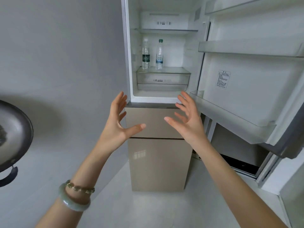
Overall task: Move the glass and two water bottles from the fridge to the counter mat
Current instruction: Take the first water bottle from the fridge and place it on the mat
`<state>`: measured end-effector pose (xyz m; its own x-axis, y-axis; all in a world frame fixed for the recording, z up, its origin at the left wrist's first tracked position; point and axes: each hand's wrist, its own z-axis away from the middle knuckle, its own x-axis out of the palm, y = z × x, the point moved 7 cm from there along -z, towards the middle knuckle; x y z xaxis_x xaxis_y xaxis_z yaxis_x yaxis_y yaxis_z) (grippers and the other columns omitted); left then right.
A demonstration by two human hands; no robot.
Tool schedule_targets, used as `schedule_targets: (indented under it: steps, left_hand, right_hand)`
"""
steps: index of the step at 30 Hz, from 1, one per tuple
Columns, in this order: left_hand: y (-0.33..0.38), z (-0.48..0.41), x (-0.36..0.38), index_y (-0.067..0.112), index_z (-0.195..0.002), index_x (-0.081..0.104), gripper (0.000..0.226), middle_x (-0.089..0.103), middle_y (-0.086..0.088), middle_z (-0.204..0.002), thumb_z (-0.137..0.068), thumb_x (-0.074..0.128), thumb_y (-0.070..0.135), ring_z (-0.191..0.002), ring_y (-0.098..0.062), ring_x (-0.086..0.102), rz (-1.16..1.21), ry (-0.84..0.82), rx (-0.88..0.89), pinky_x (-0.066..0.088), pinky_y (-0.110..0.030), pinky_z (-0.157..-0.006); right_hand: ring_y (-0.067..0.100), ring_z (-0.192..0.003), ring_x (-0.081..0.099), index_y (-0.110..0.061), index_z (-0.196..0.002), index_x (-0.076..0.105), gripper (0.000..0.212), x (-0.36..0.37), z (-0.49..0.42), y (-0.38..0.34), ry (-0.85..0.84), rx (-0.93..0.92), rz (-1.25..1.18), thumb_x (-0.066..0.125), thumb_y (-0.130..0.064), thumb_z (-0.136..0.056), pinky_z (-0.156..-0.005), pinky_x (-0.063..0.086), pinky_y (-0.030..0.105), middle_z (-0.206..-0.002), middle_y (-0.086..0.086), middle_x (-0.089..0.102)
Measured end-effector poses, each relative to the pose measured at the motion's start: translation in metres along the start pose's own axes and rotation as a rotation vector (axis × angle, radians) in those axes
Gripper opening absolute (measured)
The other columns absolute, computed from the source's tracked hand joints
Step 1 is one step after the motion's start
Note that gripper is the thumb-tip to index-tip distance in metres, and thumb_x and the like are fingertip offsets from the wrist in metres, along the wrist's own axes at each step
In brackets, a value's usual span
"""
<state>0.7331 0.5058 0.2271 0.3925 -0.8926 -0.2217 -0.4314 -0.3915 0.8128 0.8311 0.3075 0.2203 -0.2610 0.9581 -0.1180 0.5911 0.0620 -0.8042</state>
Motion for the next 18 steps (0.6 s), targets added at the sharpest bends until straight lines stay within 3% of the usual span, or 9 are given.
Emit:
schedule_targets:
  steps: [3, 8, 13, 18]
  left_hand:
    - [-0.018, -0.050, 0.007, 0.028, -0.151, 0.017, 0.107, 0.031, 0.019, -0.147, -0.067, 0.084, 0.031, -0.142, 0.000, 0.028, 0.017, -0.001, 0.010, 0.031, -0.027, -0.115]
    - [-0.045, -0.125, 0.019, 0.032, -0.150, 0.017, 0.103, 0.028, 0.018, -0.151, -0.066, 0.078, 0.031, -0.141, 0.004, 0.027, 0.005, 0.000, 0.019, 0.031, -0.015, -0.110]
    - [-0.080, -0.184, 0.025, 0.030, -0.151, 0.015, 0.102, 0.024, 0.015, -0.156, -0.074, 0.080, 0.016, -0.142, 0.003, 0.024, -0.021, -0.019, 0.008, 0.028, -0.024, -0.115]
    - [-0.121, -0.246, 0.034, 0.027, -0.152, 0.016, 0.102, 0.025, 0.014, -0.156, -0.075, 0.080, 0.015, -0.143, 0.002, 0.025, -0.028, -0.046, 0.006, 0.027, -0.031, -0.117]
  right_hand:
    - [-0.005, -0.128, 0.045, -0.054, -0.135, 0.033, 0.082, -0.001, -0.048, 0.025, -0.005, -0.013, 0.012, 0.080, -0.021, -0.076, -0.102, 0.043, 0.023, -0.140, -0.025, 0.041]
    - [-0.006, -0.128, 0.044, -0.042, -0.143, 0.033, 0.085, -0.004, -0.124, 0.065, -0.010, -0.024, 0.026, 0.080, -0.018, -0.077, -0.100, 0.044, 0.018, -0.143, -0.022, 0.041]
    - [-0.004, -0.129, 0.045, -0.035, -0.146, 0.033, 0.085, -0.003, -0.177, 0.104, 0.011, -0.018, 0.034, 0.080, -0.014, -0.078, -0.102, 0.045, 0.020, -0.146, -0.015, 0.042]
    - [-0.005, -0.129, 0.045, -0.043, -0.143, 0.033, 0.084, 0.000, -0.229, 0.144, 0.027, -0.012, 0.038, 0.079, -0.015, -0.079, -0.103, 0.044, 0.023, -0.142, -0.023, 0.042]
